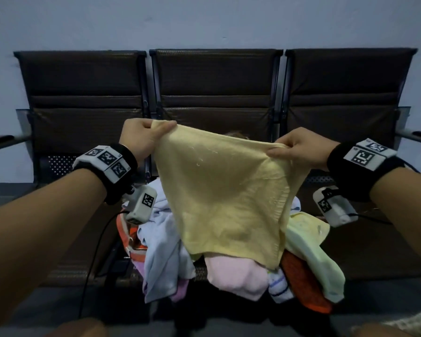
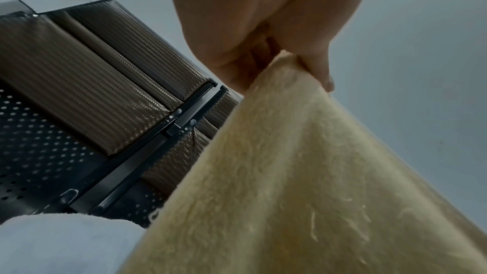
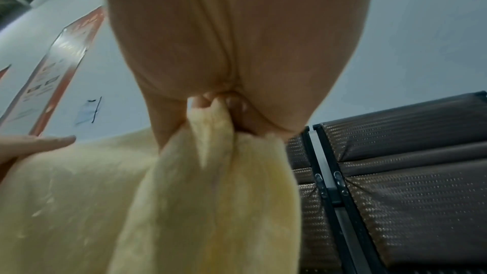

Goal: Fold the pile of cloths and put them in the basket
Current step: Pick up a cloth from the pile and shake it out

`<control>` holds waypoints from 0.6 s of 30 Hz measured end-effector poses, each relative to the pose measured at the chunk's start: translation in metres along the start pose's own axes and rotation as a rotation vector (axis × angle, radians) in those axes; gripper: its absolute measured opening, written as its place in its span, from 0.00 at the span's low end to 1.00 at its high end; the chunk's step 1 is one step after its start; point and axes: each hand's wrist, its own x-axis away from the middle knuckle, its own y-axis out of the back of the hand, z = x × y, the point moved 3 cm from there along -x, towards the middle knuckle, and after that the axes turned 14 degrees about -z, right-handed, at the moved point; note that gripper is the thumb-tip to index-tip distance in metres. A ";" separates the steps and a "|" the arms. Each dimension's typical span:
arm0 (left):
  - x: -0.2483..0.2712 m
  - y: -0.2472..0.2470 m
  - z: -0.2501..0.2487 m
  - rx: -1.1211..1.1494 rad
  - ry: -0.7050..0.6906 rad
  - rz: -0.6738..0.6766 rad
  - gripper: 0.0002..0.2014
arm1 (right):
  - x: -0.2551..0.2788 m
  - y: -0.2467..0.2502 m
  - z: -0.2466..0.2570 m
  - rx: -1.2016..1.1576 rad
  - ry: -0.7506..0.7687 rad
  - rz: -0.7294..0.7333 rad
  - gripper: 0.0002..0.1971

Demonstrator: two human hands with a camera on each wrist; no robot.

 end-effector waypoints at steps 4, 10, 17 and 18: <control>0.001 -0.009 -0.002 -0.007 0.024 -0.062 0.20 | -0.004 -0.005 0.005 0.060 -0.110 0.057 0.07; 0.013 -0.044 -0.018 0.078 0.149 -0.191 0.22 | -0.016 -0.034 0.020 -0.323 -0.433 -0.069 0.17; 0.049 -0.076 -0.042 0.213 0.144 -0.006 0.20 | -0.025 -0.048 0.037 -0.549 -0.488 -0.208 0.17; 0.058 -0.082 -0.045 0.246 0.141 0.058 0.18 | -0.023 -0.050 0.041 -0.631 -0.489 -0.187 0.15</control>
